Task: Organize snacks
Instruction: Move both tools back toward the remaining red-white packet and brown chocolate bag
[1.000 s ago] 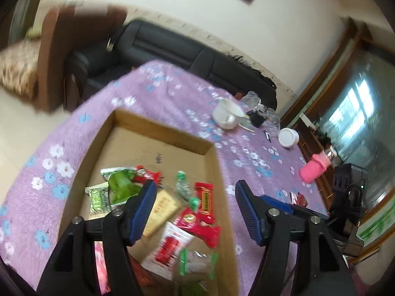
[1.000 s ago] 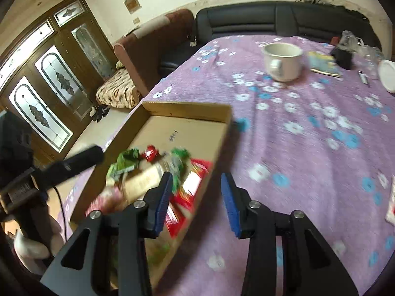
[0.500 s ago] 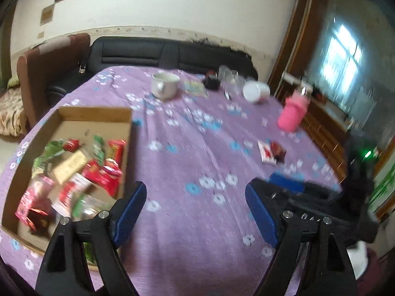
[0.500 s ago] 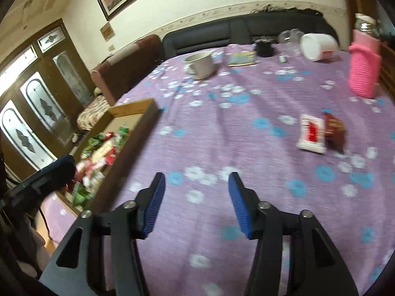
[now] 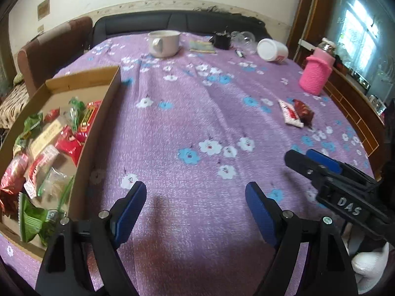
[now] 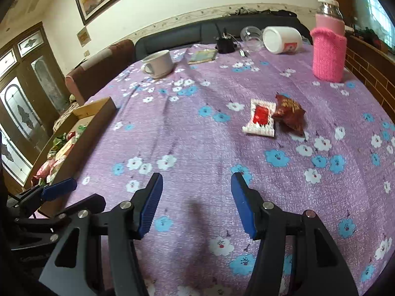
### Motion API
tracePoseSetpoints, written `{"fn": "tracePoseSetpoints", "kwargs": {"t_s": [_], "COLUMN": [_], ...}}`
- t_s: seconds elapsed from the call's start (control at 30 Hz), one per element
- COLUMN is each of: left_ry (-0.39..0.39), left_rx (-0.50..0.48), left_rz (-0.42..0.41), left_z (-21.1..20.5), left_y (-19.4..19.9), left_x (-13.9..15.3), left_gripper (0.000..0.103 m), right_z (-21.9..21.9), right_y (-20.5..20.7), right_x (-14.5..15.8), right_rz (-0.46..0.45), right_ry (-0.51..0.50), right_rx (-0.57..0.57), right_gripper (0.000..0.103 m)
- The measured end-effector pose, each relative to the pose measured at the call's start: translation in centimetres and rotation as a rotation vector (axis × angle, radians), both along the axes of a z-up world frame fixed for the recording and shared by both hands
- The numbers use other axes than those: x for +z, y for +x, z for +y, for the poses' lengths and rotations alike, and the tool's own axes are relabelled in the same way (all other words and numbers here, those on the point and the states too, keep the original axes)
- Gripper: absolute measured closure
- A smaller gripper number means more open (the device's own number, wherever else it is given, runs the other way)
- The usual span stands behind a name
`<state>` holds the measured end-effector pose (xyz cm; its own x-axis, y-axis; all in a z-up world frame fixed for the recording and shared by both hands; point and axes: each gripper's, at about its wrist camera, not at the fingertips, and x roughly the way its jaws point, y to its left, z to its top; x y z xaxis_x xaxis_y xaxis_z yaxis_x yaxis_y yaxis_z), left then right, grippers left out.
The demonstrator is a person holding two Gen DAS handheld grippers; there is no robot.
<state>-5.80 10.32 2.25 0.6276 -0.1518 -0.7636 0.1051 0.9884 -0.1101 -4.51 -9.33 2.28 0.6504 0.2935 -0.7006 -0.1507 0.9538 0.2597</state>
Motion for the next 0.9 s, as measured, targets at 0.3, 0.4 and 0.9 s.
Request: {"fn": "tracePoseSetpoints", "kwargs": {"t_s": [0.3, 0.4, 0.9], "left_ry": [-0.017, -0.01, -0.009], "left_rx": [-0.001, -0.009, -0.016], "left_rz": [0.042, 0.047, 0.051], "left_z": [0.0, -0.2, -0.3], "left_y": [0.9, 0.9, 1.1], "left_x": [-1.3, -1.3, -1.4], "left_gripper": [0.017, 0.014, 0.012], "right_z": [-1.3, -1.4, -1.4], "right_y": [0.7, 0.7, 0.7], "right_x": [-0.9, -1.0, -0.9], "right_rz": [0.06, 0.057, 0.057], "right_ry": [0.078, 0.068, 0.07], "right_rx": [-0.034, -0.027, -0.028], "right_gripper": [0.042, 0.04, 0.039]}}
